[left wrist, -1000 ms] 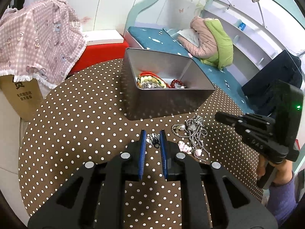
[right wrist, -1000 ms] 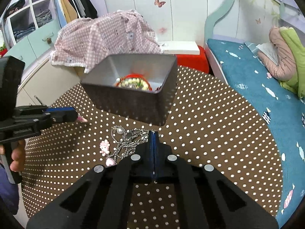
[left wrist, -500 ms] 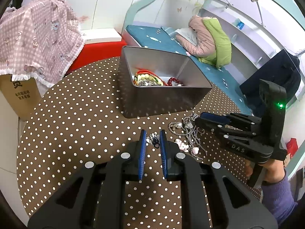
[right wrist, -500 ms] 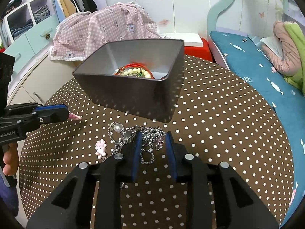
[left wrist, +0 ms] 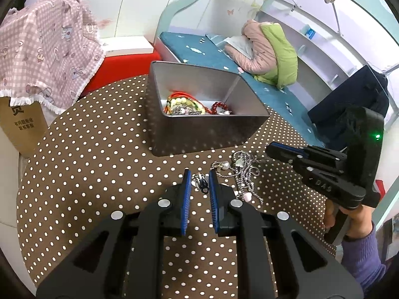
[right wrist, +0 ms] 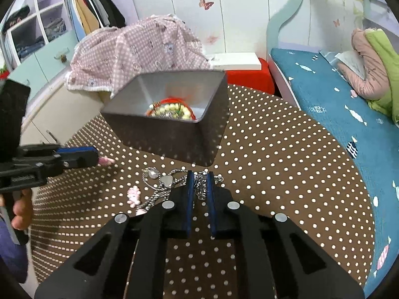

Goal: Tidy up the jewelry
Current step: 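Carry both chains into the metal box and open both tools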

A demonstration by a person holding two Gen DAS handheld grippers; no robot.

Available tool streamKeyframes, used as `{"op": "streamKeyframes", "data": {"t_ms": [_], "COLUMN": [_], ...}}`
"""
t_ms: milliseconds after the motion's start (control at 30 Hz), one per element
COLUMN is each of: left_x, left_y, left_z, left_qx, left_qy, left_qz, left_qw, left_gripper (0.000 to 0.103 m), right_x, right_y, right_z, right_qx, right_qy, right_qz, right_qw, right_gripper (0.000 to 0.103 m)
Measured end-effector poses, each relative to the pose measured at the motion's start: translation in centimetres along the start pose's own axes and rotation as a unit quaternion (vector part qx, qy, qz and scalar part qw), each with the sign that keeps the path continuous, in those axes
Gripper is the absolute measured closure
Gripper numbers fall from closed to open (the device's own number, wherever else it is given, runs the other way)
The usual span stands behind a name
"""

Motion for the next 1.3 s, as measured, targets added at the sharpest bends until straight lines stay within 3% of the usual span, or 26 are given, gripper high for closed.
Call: {"op": "streamKeyframes", "data": {"t_ms": [267,567,833,1100,1300], "left_x": [2.2,8.6,12.8,10.6,9.4], "left_y": [1.9,4.3,1.4,-3.9,-5.0], "left_z": [2.3,5.8,3.8,0.2,-0.6], "left_qx": [-0.023,-0.041,-0.010,0.022,0.041], "left_qy": [-0.016,-0.045,-0.022,-0.007,-0.014], "left_qz": [0.014,0.043,0.024,-0.025,-0.037], "left_qw": [0.9995,0.9972,0.9994,0.9994,0.9984], "left_gripper": [0.089,0.089,0.089,0.088,0.085], "right_x": [3.1,8.4,10.5,8.7,7.7], "right_y": [6.4,9.8,6.1,0.1,-1.5], "right_z": [0.1,-0.1,-1.0,-1.5,-1.5], "right_qx": [0.019,0.036,0.051,0.042,0.040], "right_qy": [-0.013,-0.025,-0.042,-0.044,-0.043], "right_qz": [0.061,0.102,0.079,0.017,-0.004], "right_qw": [0.998,0.994,0.995,0.998,0.998], "right_gripper": [0.094,0.094,0.094,0.094,0.094]}}
Point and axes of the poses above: each gripper's, at about its wrist camera, not at the fingertips, and y roughly against the way its jaws point, z to its right, x to its top, the point moved 6 cm from there along -y, roughly the way its jaws point, and after that the axes turned 14 degrees about -x, right-handed, at the moved point
